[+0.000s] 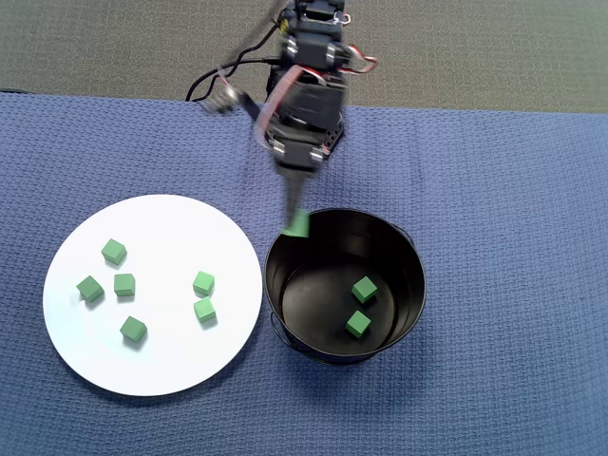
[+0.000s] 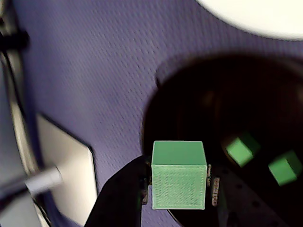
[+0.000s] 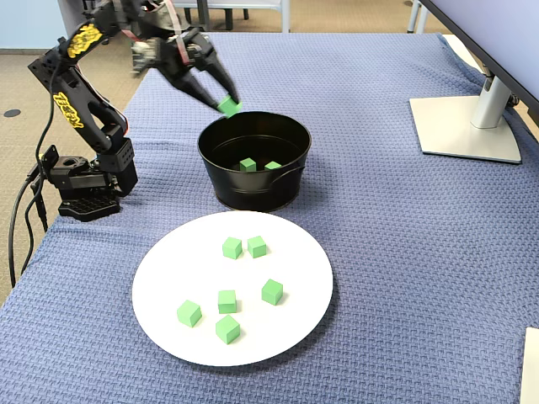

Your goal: Pick up the green cubes from the white plate and place them in the black recipient

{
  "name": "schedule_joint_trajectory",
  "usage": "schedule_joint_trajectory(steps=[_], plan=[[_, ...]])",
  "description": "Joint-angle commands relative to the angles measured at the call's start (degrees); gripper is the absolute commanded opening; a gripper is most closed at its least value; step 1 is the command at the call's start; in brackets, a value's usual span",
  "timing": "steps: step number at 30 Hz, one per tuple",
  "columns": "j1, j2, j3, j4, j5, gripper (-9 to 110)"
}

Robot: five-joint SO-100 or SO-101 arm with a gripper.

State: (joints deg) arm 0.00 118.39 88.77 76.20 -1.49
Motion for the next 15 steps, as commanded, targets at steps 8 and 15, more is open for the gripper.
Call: schedule_joint_trajectory(steps=[8, 15], plan=[[-9.4, -5.7, 7.3, -7.6, -1.0, 48], [6.9, -1.1, 6.8, -5.9, -14.6, 38]])
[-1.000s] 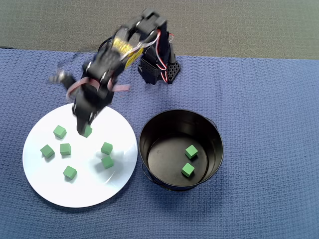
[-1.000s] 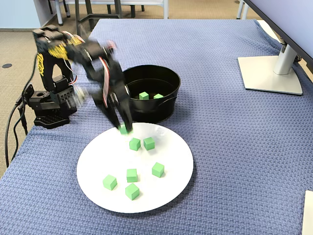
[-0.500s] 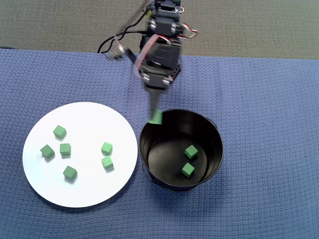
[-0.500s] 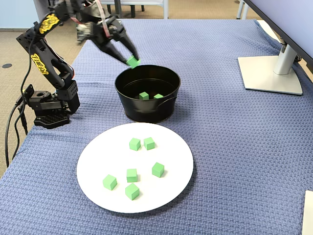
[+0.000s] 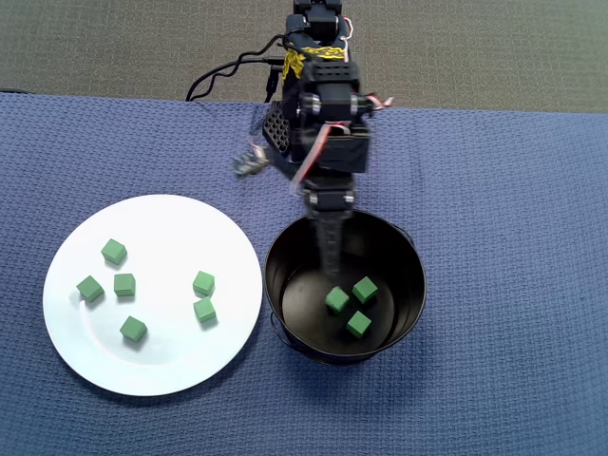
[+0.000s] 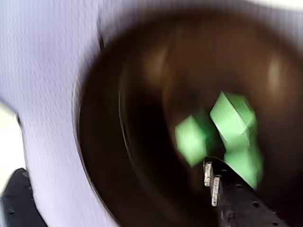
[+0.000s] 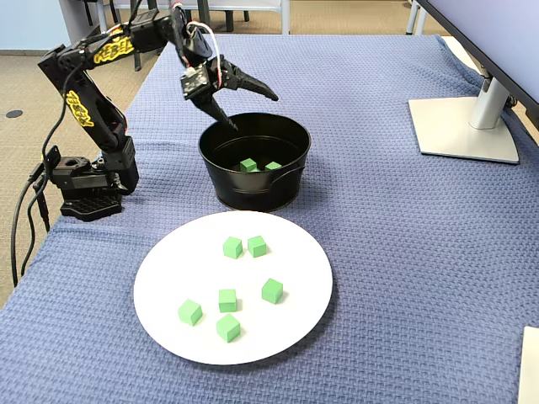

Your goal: Pick up the green cubes from the white plate and place them in the black recipient

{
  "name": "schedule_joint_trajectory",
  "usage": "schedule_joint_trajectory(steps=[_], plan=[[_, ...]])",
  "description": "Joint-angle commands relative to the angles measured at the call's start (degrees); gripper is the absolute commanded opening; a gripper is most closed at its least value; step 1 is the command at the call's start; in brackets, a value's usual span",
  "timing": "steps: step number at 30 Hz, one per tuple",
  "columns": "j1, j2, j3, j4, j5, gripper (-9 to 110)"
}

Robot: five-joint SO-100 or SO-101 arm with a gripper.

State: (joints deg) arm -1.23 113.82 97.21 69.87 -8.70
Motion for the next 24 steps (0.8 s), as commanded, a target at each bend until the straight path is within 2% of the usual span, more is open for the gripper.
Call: schedule_joint_trajectory(steps=[1, 4, 6, 9, 13, 18, 24], plan=[[10.8, 3.5, -0.4, -0.1, -9.2, 36], [18.3, 0.4, 1.3, -1.4, -15.1, 33], [22.1, -2.8, 1.1, -1.5, -21.0, 25], [26.6, -6.5, 1.2, -4.8, -31.9, 25], [31.8, -7.6, 3.7, -9.9, -51.6, 26], [36.5, -6.9, 6.2, -8.9, -79.6, 27], [40.3, -9.8, 9.9, -17.2, -92.4, 25]])
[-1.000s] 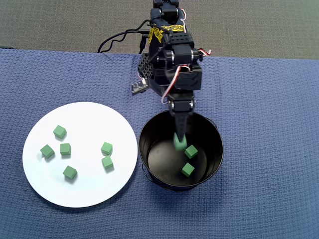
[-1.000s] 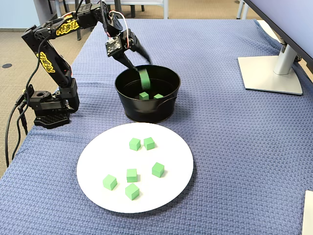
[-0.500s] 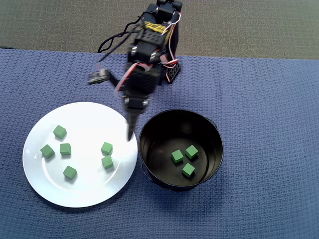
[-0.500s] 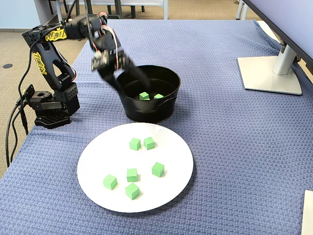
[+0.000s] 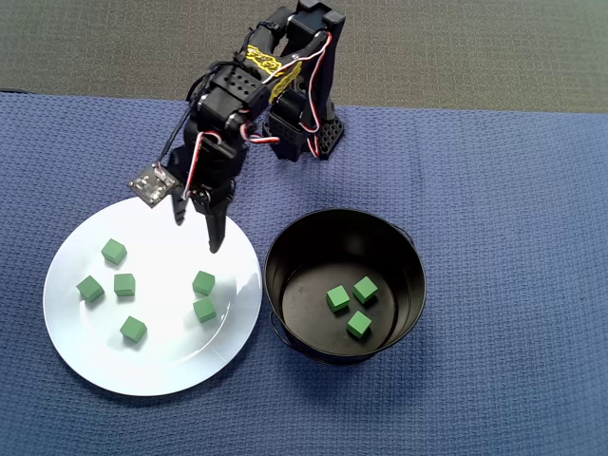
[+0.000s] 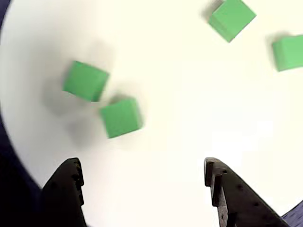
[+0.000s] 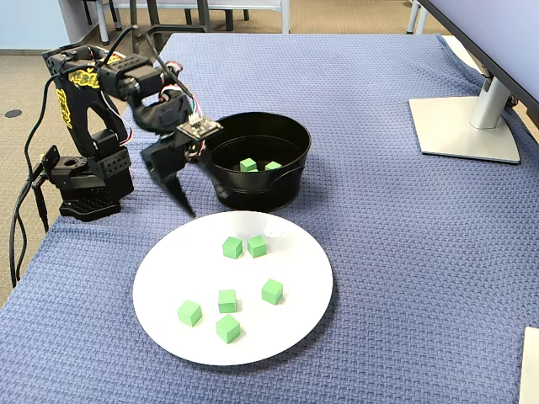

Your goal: Pick up the green cubes from the white plate and place them in the black recipient

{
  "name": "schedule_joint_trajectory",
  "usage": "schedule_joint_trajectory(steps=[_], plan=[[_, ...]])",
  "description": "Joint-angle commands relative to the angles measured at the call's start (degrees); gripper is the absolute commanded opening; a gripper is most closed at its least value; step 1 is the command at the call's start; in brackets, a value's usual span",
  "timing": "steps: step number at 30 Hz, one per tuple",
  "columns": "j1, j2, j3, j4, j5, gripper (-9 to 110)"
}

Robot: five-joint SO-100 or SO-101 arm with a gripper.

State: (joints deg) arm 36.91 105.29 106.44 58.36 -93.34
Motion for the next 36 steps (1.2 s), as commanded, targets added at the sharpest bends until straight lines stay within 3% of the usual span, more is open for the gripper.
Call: schedule_joint_trajectory(steps=[1, 9, 14, 22, 36], plan=[[2.5, -2.5, 1.1, -8.3, -8.6, 25], [1.6, -9.8, 3.1, -23.6, -10.1, 24], [-2.3, -8.0, 4.7, -19.2, -11.1, 23], [-7.5, -2.1, 12.7, -22.9, -11.4, 23], [-9.6, -8.4, 10.7, -26.8, -10.8, 22]])
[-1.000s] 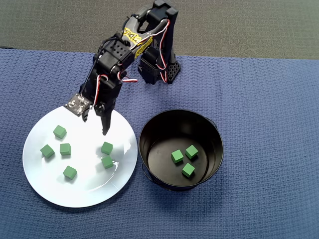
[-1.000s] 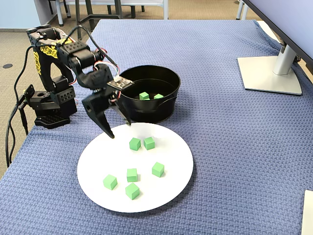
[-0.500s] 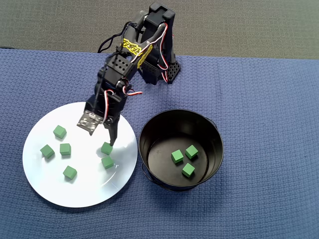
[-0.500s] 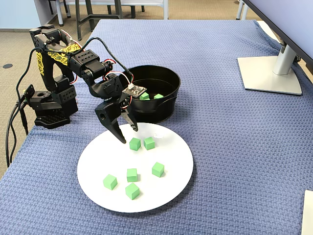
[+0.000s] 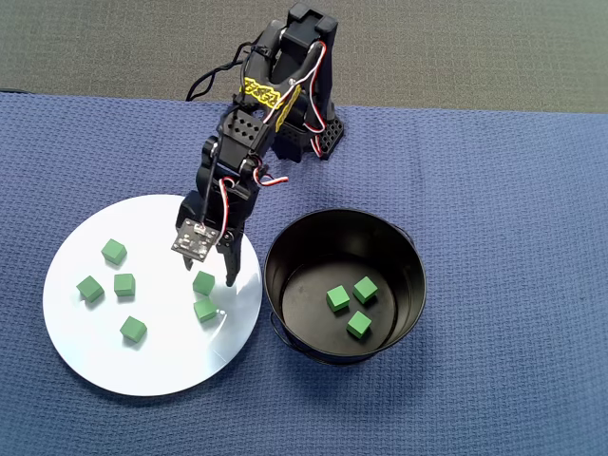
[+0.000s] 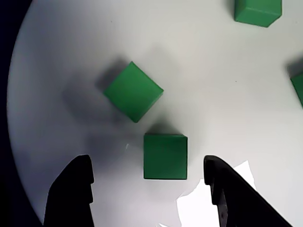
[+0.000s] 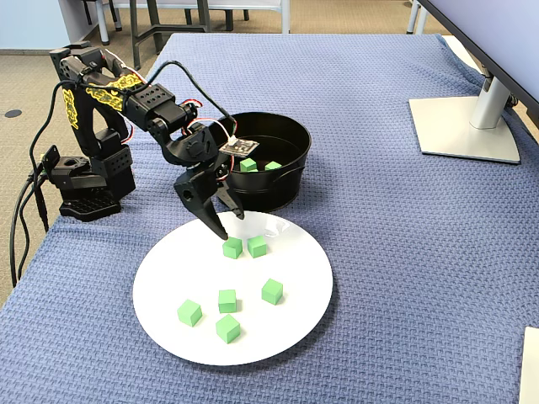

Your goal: Pick up the green cubes from the white plate and place them in the black recipient

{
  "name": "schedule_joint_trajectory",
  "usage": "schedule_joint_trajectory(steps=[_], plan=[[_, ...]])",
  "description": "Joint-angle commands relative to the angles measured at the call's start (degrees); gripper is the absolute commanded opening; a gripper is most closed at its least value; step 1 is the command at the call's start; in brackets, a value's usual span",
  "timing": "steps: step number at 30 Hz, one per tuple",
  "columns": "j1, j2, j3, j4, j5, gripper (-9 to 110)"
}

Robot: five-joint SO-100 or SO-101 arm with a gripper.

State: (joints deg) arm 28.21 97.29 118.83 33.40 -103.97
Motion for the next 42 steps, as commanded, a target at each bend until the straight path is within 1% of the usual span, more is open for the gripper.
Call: schedule_joint_trajectory(steps=[1, 21, 29, 32, 35, 36, 39, 42], plan=[[-0.9, -1.2, -2.2, -2.0, -0.1, 22], [-0.1, -7.6, 0.1, -8.1, -1.0, 22], [1.0, -10.1, 1.5, -11.5, -1.6, 20], [1.1, -10.1, 1.6, -11.6, -1.4, 16], [1.0, -10.3, 1.6, -11.6, -1.1, 2], [0.9, -10.3, 1.6, -11.6, -0.9, 0], [0.7, -10.4, 1.8, -12.3, -0.2, 0], [-0.1, -9.4, 2.0, -14.6, 2.7, 0]])
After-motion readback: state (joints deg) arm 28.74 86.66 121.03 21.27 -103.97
